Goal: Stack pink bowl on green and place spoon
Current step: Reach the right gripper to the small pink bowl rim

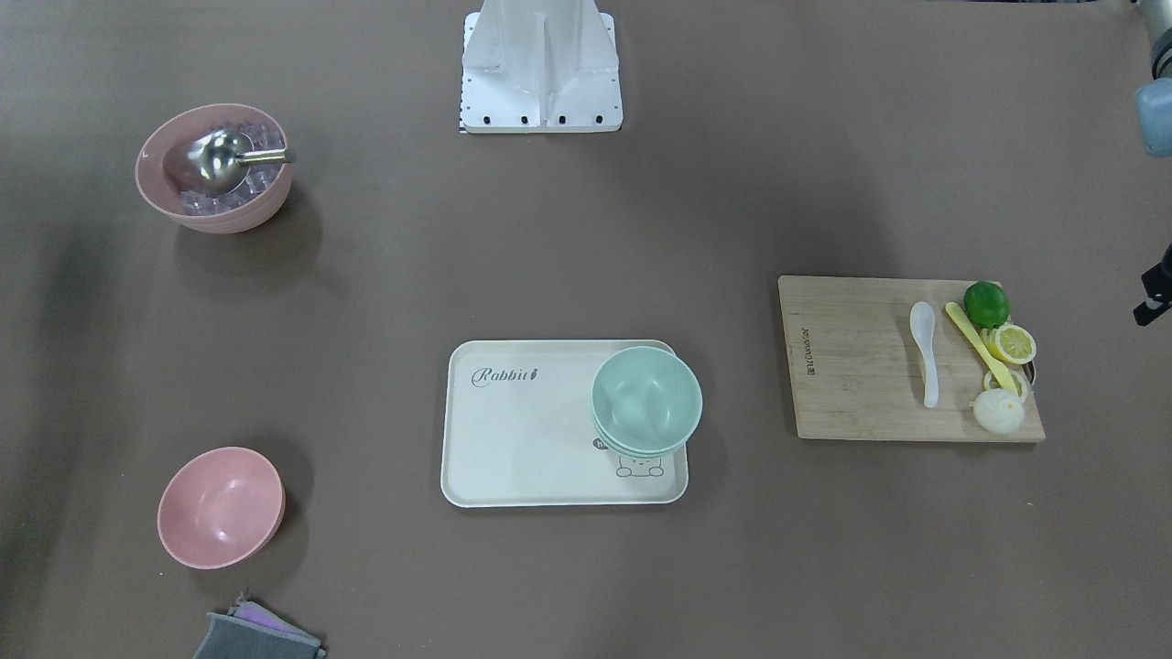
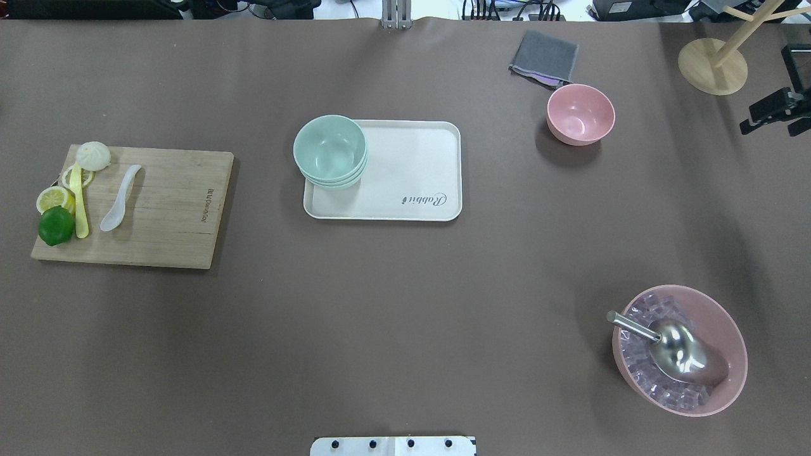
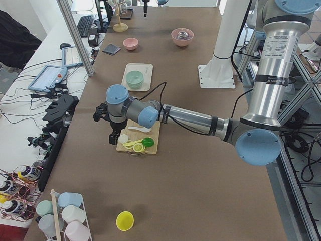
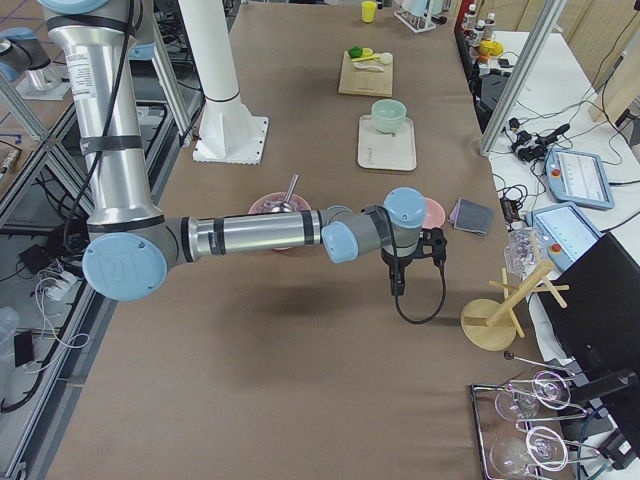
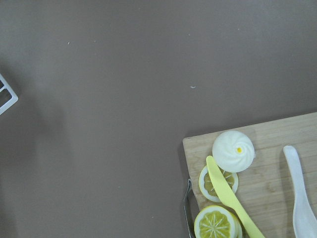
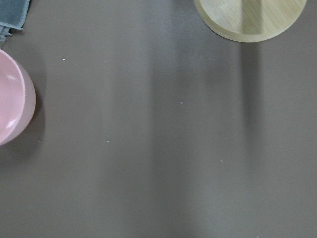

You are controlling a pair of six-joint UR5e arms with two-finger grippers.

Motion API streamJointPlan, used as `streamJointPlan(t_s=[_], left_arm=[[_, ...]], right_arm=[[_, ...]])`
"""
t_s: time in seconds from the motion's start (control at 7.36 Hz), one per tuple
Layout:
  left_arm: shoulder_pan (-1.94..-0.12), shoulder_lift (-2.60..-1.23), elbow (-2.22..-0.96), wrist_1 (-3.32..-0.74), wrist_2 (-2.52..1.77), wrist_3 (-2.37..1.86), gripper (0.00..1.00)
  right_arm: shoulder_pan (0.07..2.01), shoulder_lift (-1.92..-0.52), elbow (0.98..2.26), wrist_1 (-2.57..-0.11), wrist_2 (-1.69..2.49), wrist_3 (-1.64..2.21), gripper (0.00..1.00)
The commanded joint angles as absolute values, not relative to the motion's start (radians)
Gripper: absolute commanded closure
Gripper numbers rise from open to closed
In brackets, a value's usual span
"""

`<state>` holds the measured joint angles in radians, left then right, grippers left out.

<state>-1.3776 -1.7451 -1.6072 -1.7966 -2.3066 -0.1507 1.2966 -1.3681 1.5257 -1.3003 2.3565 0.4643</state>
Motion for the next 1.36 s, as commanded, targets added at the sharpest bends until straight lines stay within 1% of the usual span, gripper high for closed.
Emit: streamJointPlan(t_s=[0.0,0.14,0.27,0.41,0.54,0.95,1.09,1.22], left_arm=[[-1.345,-1.764,-1.58,-1.81,-2.309,-0.15,0.02],[-1.345,-1.766,-1.578,-1.816,-2.307,-0.15,0.02],[-1.342,-1.766,-1.577,-1.818,-2.307,-0.149,0.02],[-1.342,-1.772,-1.568,-1.818,-2.306,-0.149,0.02],[-1.342,-1.781,-1.557,-1.818,-2.306,-0.149,0.02],[-1.342,-1.787,-1.542,-1.819,-2.307,-0.147,0.02],[-1.342,-1.795,-1.533,-1.819,-2.307,-0.147,0.02],[-1.342,-1.801,-1.522,-1.819,-2.306,-0.146,0.02]], right_arm=[[1.176,-1.292,1.506,-1.231,2.23,0.57,0.0],[1.142,-1.243,1.478,-1.165,2.171,0.691,0.0],[1.135,-1.208,1.421,-1.055,2.158,0.763,0.0],[1.126,-1.163,1.331,-0.945,2.146,0.866,0.0],[1.102,-1.155,1.272,-0.884,2.119,0.914,0.0],[1.03,-1.131,1.253,-0.881,2.085,0.994,0.04],[1.023,-1.129,1.249,-0.882,2.077,0.994,0.19],[1.019,-1.129,1.244,-0.882,2.077,0.994,0.4]])
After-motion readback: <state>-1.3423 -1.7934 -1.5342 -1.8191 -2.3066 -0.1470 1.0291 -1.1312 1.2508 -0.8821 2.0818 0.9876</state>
